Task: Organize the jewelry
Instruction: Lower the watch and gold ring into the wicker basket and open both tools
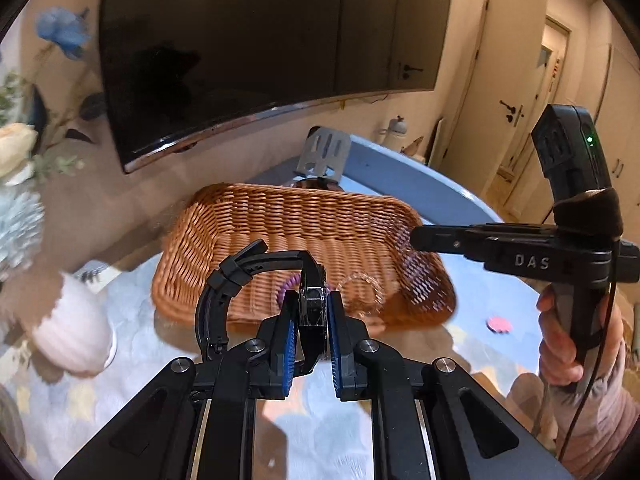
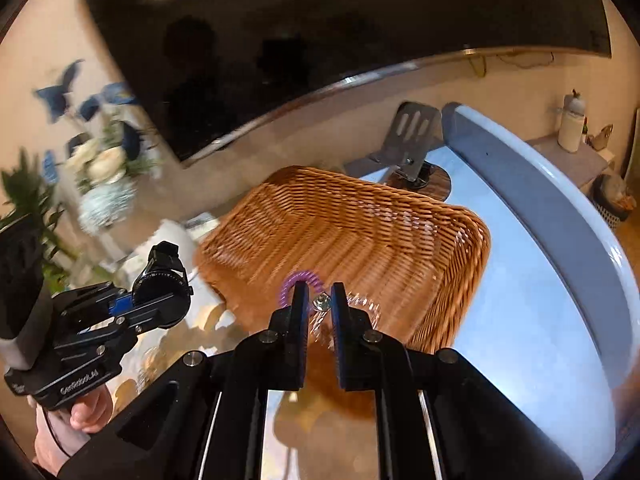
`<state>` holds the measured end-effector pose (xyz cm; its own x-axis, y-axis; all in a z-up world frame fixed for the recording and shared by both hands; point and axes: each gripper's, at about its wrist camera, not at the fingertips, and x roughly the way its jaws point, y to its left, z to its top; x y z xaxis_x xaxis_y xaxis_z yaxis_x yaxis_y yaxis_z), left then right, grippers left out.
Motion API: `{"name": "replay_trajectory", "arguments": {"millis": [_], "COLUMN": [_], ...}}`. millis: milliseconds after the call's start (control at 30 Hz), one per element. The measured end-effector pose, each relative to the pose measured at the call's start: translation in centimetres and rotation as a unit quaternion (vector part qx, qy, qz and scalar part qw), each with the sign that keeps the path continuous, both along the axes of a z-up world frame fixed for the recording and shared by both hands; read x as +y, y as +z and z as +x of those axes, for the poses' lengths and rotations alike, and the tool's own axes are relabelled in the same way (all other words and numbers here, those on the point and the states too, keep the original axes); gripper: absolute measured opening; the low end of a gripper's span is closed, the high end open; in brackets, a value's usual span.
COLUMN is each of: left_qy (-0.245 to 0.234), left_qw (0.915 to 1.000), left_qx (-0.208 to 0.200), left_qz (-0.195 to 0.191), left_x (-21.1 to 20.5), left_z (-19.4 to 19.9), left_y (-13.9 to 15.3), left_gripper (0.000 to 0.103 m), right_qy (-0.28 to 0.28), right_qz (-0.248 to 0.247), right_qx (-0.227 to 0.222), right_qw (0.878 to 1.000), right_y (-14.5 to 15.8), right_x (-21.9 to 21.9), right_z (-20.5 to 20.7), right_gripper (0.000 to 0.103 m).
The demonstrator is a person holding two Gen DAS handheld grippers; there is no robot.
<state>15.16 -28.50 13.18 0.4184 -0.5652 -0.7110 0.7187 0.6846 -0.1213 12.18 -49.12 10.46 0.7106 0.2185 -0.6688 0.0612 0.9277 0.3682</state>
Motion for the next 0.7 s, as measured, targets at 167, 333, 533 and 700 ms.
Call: {"name": "replay_trajectory", "arguments": {"millis": [167, 333, 533, 700], "left_qy": [0.016, 0.027, 0.032, 0.026], "left_qw": [0.9991, 0.9968, 0.9956, 0.9967], "left_qx": [0.039, 0.075, 0.088, 0.07], "left_qz": [-0.001, 0.004, -0.004, -0.034], "left_x": [-1.9, -3.4, -3.4, -2.3], "left_z": [4.5, 7.7, 8.9, 8.1], "left_y": [-2.4, -5.4, -6.8, -5.1], "left_gripper": [0.014, 0.014, 0.015, 0.029], "right_qy": [-0.012, -0.021, -0.023, -0.018], "right_qz": [-0.003, -0.019, -0.017, 0.013], "right_qx": [0.048, 0.084, 0.091, 0.088], "right_qw": [0.999, 0.996, 0.995, 0.996], "right_y": [-2.2, -4.2, -5.4, -5.6], "right_x": [-0.7, -0.8, -0.9, -1.0], "right_z": [4.8, 7.3, 8.3, 8.0], "right_gripper": [0.013, 0.013, 0.014, 0.017]}}
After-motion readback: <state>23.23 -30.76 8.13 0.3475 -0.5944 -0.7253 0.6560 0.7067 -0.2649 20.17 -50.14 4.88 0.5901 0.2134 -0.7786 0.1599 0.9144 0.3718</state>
